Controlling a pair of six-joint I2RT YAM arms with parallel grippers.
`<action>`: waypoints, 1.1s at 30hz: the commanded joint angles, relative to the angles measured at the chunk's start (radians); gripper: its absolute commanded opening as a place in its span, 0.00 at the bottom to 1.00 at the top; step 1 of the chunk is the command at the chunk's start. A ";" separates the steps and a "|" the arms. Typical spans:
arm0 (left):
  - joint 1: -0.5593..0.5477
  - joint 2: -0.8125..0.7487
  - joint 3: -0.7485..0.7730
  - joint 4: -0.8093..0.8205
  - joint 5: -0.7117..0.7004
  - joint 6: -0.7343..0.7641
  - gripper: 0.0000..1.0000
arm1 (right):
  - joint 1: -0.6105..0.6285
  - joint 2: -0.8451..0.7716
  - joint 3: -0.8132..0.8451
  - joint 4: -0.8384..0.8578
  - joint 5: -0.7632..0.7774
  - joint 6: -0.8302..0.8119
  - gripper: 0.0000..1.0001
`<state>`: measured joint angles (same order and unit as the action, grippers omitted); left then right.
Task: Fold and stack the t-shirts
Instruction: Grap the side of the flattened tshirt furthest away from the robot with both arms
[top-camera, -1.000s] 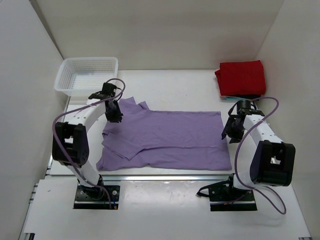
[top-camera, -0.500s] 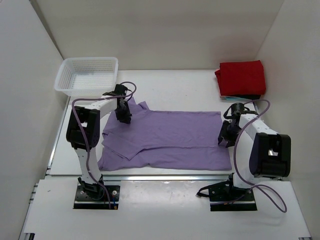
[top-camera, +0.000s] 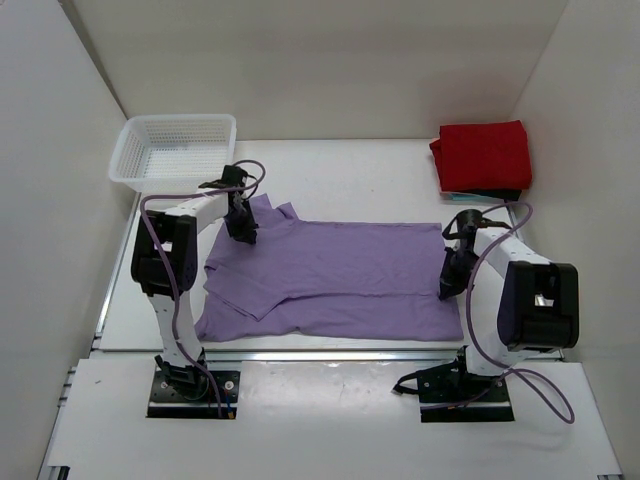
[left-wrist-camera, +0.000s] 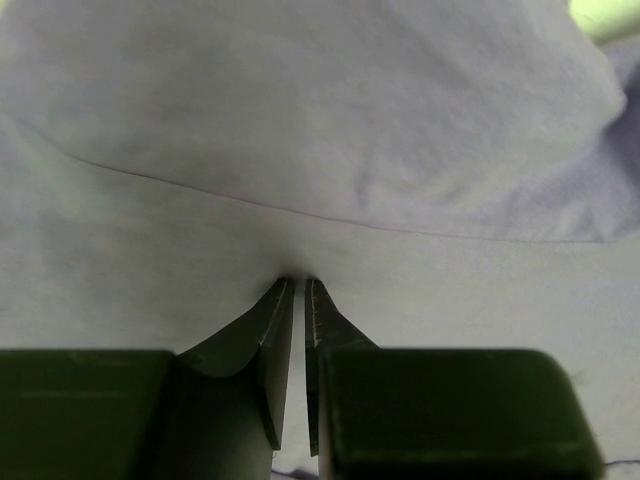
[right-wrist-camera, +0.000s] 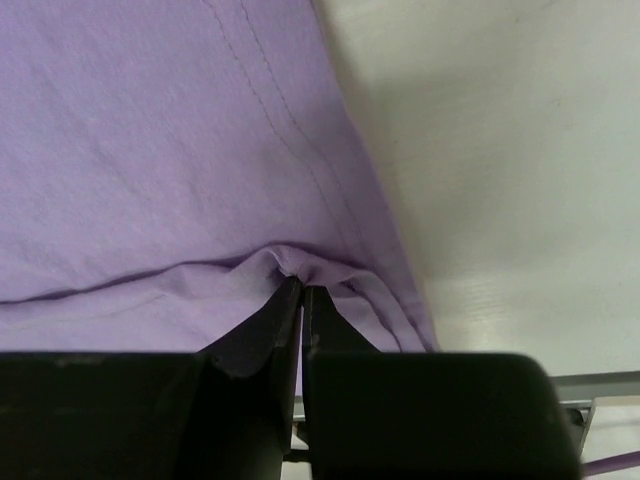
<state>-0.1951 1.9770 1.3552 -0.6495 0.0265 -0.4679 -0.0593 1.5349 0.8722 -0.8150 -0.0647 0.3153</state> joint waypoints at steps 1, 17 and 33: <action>0.033 -0.013 0.010 0.007 -0.013 0.012 0.22 | -0.013 -0.047 0.011 -0.045 -0.004 0.010 0.01; 0.075 -0.044 -0.019 0.007 -0.025 0.040 0.23 | -0.080 -0.050 0.008 -0.073 0.052 -0.005 0.01; 0.105 -0.050 0.123 0.045 0.030 0.031 0.41 | -0.024 -0.009 0.137 -0.075 0.025 -0.013 0.35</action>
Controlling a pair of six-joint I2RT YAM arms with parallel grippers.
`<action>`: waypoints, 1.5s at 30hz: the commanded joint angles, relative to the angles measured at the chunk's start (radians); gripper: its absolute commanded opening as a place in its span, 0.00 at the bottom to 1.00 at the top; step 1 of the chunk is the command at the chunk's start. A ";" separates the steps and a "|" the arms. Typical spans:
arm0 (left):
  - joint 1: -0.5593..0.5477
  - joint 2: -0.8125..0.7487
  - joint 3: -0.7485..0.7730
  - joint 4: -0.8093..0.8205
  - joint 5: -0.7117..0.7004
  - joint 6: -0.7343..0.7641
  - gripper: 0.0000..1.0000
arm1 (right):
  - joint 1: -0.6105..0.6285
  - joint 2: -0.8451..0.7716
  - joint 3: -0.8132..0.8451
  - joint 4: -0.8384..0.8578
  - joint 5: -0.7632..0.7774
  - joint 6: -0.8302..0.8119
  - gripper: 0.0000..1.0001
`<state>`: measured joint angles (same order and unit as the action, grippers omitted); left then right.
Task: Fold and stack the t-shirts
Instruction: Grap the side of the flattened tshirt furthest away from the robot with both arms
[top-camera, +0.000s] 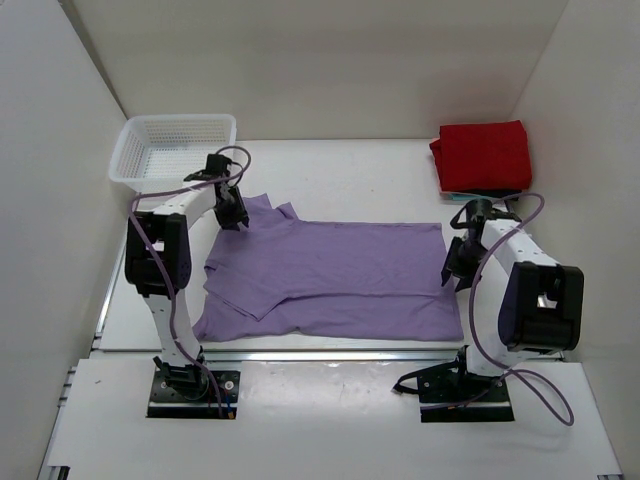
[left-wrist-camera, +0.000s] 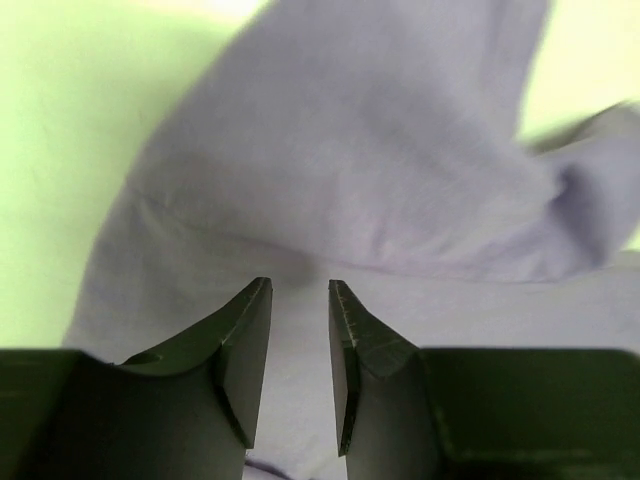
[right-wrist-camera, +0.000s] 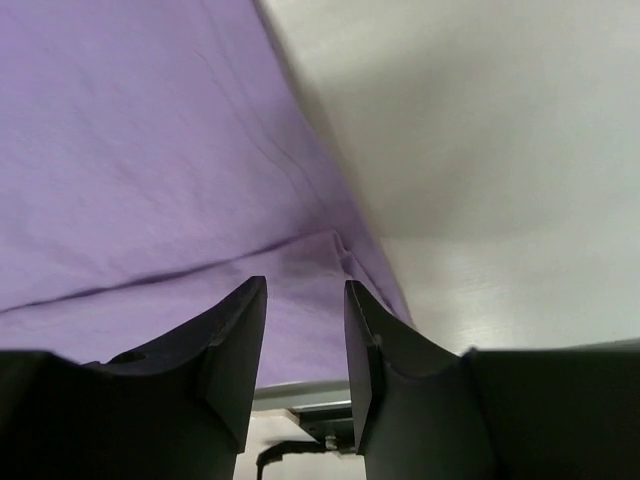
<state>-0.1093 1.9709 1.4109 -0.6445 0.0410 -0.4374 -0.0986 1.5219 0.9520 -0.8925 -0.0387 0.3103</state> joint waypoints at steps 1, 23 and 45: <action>0.020 -0.037 0.083 0.046 0.019 0.005 0.41 | 0.023 0.009 0.062 0.007 -0.009 -0.008 0.34; -0.018 0.220 0.264 0.052 -0.039 0.169 0.55 | 0.053 0.096 0.160 0.017 -0.079 0.021 0.33; -0.004 0.158 0.206 0.062 0.036 0.155 0.00 | -0.040 0.546 0.626 0.139 -0.069 0.092 0.41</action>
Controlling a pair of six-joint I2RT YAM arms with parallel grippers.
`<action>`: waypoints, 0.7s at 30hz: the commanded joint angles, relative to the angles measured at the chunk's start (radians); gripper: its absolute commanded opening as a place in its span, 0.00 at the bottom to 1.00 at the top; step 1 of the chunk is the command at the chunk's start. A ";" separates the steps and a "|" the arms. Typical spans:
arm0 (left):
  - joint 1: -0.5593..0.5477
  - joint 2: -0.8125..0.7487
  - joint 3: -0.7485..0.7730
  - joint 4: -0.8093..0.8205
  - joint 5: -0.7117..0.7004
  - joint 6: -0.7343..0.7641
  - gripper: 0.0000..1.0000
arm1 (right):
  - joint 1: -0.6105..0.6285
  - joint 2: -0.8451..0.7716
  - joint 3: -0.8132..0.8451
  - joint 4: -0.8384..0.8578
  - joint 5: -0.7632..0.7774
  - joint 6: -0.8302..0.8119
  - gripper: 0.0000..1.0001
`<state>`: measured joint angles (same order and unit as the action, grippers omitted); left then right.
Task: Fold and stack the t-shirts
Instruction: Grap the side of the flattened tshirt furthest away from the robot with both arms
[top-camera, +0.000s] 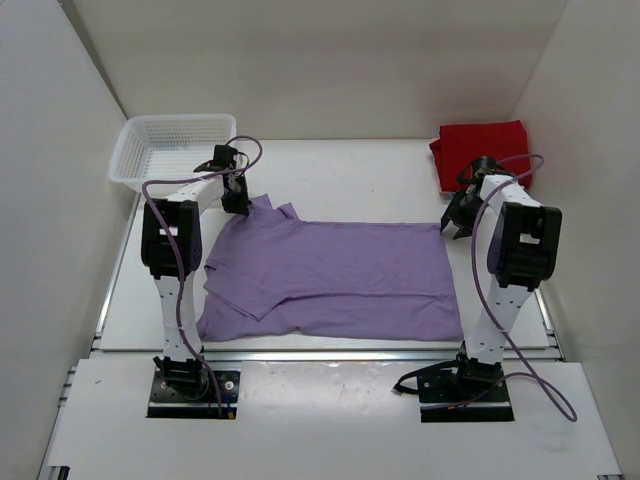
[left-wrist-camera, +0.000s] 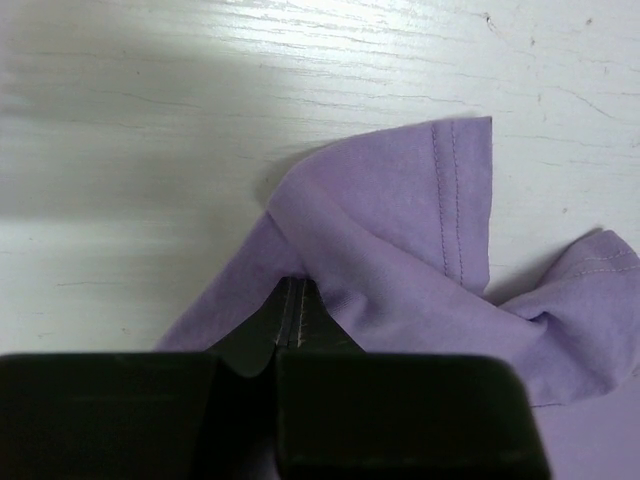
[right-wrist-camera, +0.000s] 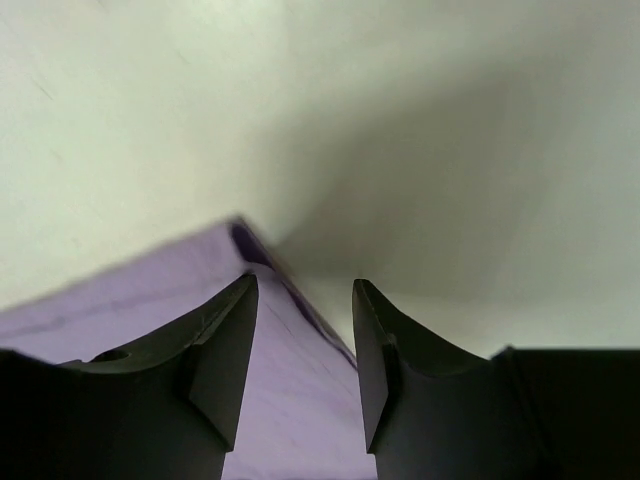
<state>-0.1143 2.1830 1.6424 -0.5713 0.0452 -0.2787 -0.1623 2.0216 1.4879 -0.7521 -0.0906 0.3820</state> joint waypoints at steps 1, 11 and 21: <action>0.002 -0.061 -0.029 -0.009 0.033 0.001 0.00 | 0.029 0.072 0.110 -0.010 -0.027 0.026 0.40; 0.019 -0.078 -0.043 -0.010 0.051 -0.022 0.00 | 0.064 0.220 0.337 -0.113 -0.043 0.023 0.17; 0.035 -0.097 -0.046 -0.001 0.062 -0.028 0.00 | 0.056 0.184 0.313 -0.134 0.025 0.008 0.30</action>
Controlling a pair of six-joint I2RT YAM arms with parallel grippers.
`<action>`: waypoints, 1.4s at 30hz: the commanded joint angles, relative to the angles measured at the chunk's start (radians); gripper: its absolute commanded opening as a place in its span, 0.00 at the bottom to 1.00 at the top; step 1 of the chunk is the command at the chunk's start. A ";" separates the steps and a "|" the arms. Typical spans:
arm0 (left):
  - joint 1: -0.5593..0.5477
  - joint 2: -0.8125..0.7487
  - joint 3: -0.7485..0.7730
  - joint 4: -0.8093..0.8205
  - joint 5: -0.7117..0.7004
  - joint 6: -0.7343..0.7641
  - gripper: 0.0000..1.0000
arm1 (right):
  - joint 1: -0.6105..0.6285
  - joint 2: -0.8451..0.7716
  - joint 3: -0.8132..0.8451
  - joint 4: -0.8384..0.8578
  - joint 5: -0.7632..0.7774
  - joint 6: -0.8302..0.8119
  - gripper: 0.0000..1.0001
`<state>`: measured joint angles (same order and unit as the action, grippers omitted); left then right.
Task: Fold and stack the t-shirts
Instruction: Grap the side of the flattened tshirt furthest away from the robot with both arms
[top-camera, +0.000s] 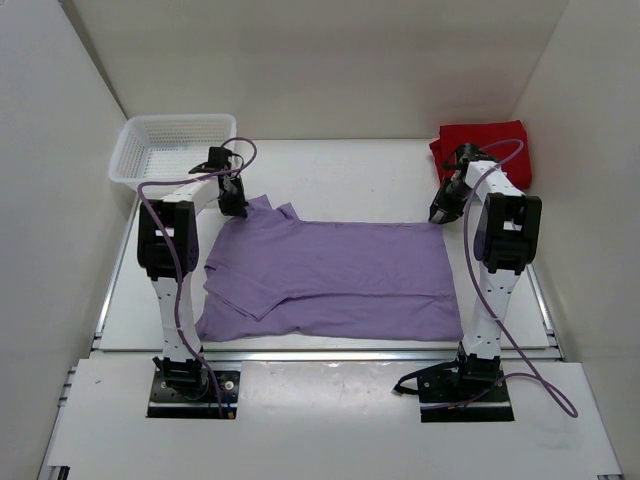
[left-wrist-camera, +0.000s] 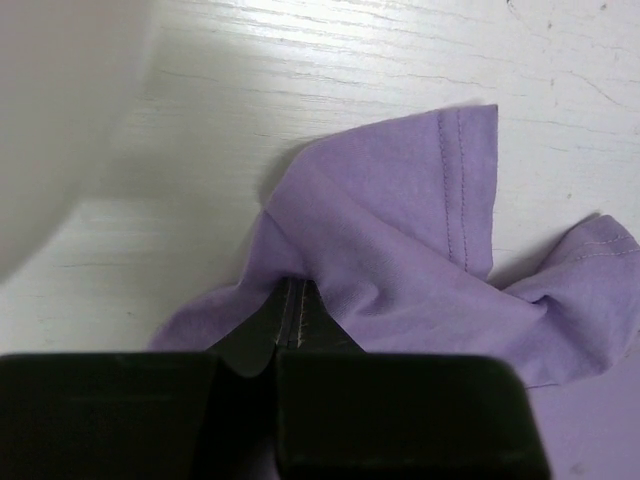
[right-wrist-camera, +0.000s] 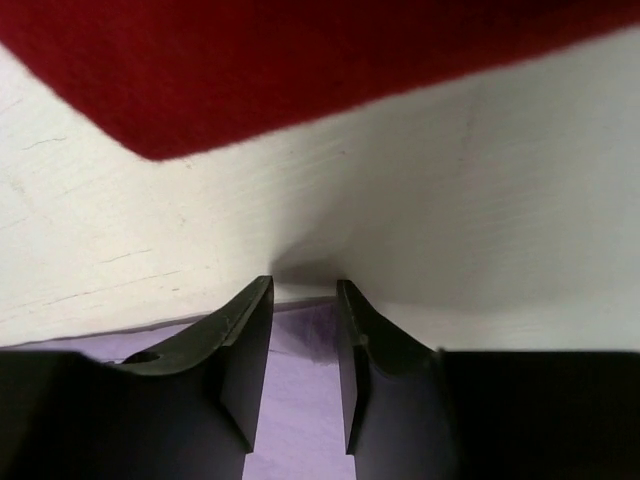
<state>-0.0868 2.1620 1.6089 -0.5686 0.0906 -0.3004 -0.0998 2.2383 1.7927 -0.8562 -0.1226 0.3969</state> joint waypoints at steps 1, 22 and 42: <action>0.007 -0.077 -0.014 -0.004 0.015 -0.006 0.00 | -0.006 -0.040 0.013 -0.030 0.075 -0.018 0.30; 0.018 -0.129 -0.020 -0.005 0.040 -0.008 0.00 | -0.005 -0.065 0.027 -0.061 0.018 -0.055 0.00; 0.013 -0.272 -0.219 0.081 -0.015 0.004 0.42 | -0.035 -0.290 -0.214 0.054 -0.063 -0.081 0.00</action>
<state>-0.0574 1.8690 1.3586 -0.5346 0.1337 -0.3061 -0.1272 1.9934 1.5974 -0.8410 -0.1734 0.3332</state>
